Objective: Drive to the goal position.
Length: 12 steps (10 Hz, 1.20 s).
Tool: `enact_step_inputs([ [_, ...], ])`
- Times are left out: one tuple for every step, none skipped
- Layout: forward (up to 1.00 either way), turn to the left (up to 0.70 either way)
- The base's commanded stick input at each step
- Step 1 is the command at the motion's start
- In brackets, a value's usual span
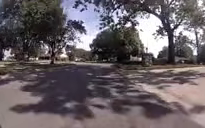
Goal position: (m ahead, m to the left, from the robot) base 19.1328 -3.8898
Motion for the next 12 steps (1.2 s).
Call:
enact_step_inputs([
  [0.70,0.03],
  [0.70,0.03],
  [0.70,0.03],
  [0.70,0.03],
  [0.70,0.03],
  [0.70,0.03],
  [0.70,0.03],
  [0.70,0.03],
  [0.70,0.03],
  [0.70,0.03],
  [0.70,0.03],
  [0.70,0.03],
])
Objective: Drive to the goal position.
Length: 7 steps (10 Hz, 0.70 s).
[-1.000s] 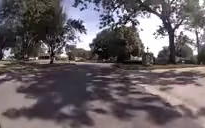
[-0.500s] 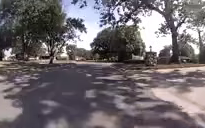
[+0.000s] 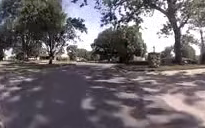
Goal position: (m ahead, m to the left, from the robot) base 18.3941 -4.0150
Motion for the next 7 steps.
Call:
enact_step_inputs([
  [0.70,0.03],
  [0.70,0.03],
  [0.70,0.03],
  [0.70,0.03],
  [0.70,0.03],
  [0.70,0.03],
  [0.70,0.03],
])
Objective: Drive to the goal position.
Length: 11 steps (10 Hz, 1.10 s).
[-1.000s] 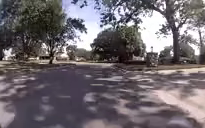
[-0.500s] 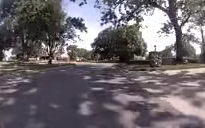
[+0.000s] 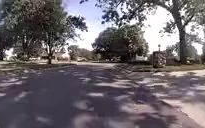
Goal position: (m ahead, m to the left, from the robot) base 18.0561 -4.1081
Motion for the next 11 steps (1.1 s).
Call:
enact_step_inputs([
  [0.70,0.03],
  [0.70,0.03],
  [0.70,0.03],
  [0.70,0.03],
  [0.70,0.03],
  [0.70,-0.04],
  [0.70,-0.23],
  [0.70,-0.35],
  [0.70,-0.09],
  [0.70,0.03],
  [0.70,0.03],
])
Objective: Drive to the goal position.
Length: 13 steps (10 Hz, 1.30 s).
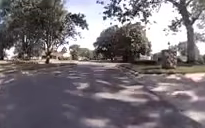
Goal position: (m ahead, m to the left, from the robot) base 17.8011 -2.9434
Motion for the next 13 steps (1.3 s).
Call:
enact_step_inputs([
  [0.70,0.03],
  [0.70,0.03],
  [0.70,0.03],
  [0.70,0.03],
  [0.70,0.03],
  [0.70,0.03],
  [0.70,0.03],
  [0.70,0.03],
  [0.70,0.03],
  [0.70,0.03],
  [0.69,0.03],
  [0.69,0.03],
  [0.69,0.03],
])
